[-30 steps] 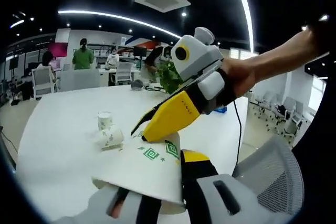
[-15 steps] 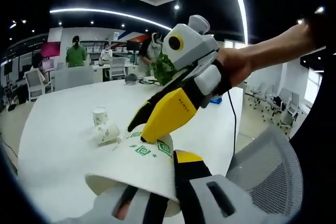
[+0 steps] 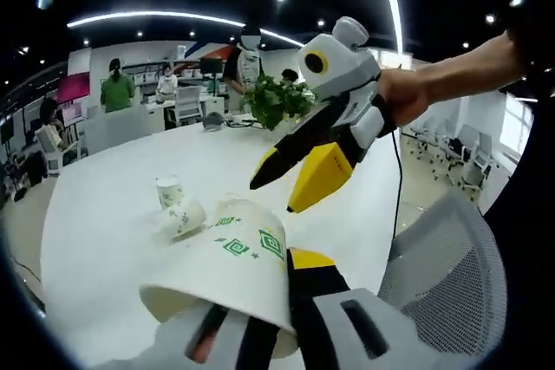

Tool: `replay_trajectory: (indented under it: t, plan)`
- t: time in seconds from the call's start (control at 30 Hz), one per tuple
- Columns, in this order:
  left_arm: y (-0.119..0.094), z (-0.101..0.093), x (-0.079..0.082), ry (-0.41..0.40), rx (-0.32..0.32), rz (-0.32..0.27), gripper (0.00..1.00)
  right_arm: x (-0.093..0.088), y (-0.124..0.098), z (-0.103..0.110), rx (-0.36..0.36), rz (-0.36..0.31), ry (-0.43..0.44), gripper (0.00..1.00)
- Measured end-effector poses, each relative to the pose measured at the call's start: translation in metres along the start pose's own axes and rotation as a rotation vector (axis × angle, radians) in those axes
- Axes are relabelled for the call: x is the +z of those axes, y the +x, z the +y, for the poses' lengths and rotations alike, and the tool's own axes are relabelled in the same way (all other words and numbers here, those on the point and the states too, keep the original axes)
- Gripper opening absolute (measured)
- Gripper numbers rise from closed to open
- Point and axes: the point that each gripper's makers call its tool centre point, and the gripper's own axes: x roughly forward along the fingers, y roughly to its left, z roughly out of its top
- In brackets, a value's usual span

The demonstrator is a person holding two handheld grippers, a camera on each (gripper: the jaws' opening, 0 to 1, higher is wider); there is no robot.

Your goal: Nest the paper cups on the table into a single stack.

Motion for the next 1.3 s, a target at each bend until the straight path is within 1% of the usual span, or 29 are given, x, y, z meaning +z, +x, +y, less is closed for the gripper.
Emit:
replay_trajectory:
  t: [0.03,0.1,0.17,0.27,0.37,0.43,0.5,0.57,0.6,0.7,0.77,0.8,0.87,0.97,1.07,1.1,1.2,1.3]
  plan:
    - [0.003,0.002,-0.001,0.020,-0.005,0.017,0.00,-0.003,-0.004,-0.004,-0.027,0.003,-0.017,0.51]
    - [0.006,0.004,0.000,0.061,-0.015,0.042,0.00,-0.007,-0.009,-0.008,-0.056,0.006,-0.029,0.53]
    - [0.007,0.002,0.004,0.072,-0.030,0.045,0.00,-0.011,-0.013,-0.011,-0.082,0.006,-0.036,0.56]
    - [0.014,0.004,0.010,0.104,-0.049,0.064,0.00,-0.017,-0.021,-0.020,-0.151,-0.006,-0.049,0.60]
    - [0.024,0.008,0.009,0.135,-0.069,0.092,0.00,-0.022,-0.028,-0.020,-0.186,-0.017,-0.055,0.65]
    - [0.029,0.011,0.010,0.150,-0.084,0.112,0.00,-0.024,-0.032,-0.019,-0.206,-0.030,-0.057,0.68]
    - [0.033,0.012,0.010,0.173,-0.097,0.136,0.00,-0.027,-0.037,-0.024,-0.230,-0.049,-0.052,0.69]
    - [0.037,0.014,0.010,0.189,-0.103,0.153,0.00,-0.030,-0.041,-0.025,-0.237,-0.062,-0.048,0.70]
    - [0.040,0.016,0.010,0.231,-0.106,0.173,0.00,-0.031,-0.042,-0.025,-0.241,-0.069,-0.045,0.69]
    - [0.048,0.013,0.015,0.250,-0.129,0.187,0.00,-0.036,-0.048,-0.026,-0.261,-0.096,-0.035,0.69]
    - [0.050,0.010,0.016,0.265,-0.140,0.200,0.00,-0.040,-0.050,-0.026,-0.270,-0.102,-0.030,0.69]
    - [0.054,0.007,0.012,0.294,-0.161,0.237,0.00,-0.042,-0.051,-0.026,-0.272,-0.104,-0.026,0.69]
    - [0.060,0.010,0.007,0.356,-0.173,0.281,0.00,-0.046,-0.052,-0.023,-0.275,-0.105,-0.023,0.69]
    - [0.067,0.014,0.007,0.374,-0.192,0.313,0.00,-0.052,-0.051,-0.020,-0.272,-0.102,-0.017,0.68]
    - [0.072,0.017,0.007,0.415,-0.207,0.354,0.00,-0.057,-0.050,-0.018,-0.275,-0.092,-0.020,0.68]
    - [0.074,0.022,0.007,0.424,-0.209,0.366,0.00,-0.059,-0.049,-0.017,-0.275,-0.088,-0.022,0.68]
    - [0.080,0.027,0.003,0.466,-0.229,0.428,0.00,-0.063,-0.049,-0.015,-0.285,-0.070,-0.049,0.68]
    - [0.085,0.028,0.000,0.480,-0.245,0.483,0.00,-0.067,-0.048,-0.013,-0.292,-0.058,-0.069,0.68]
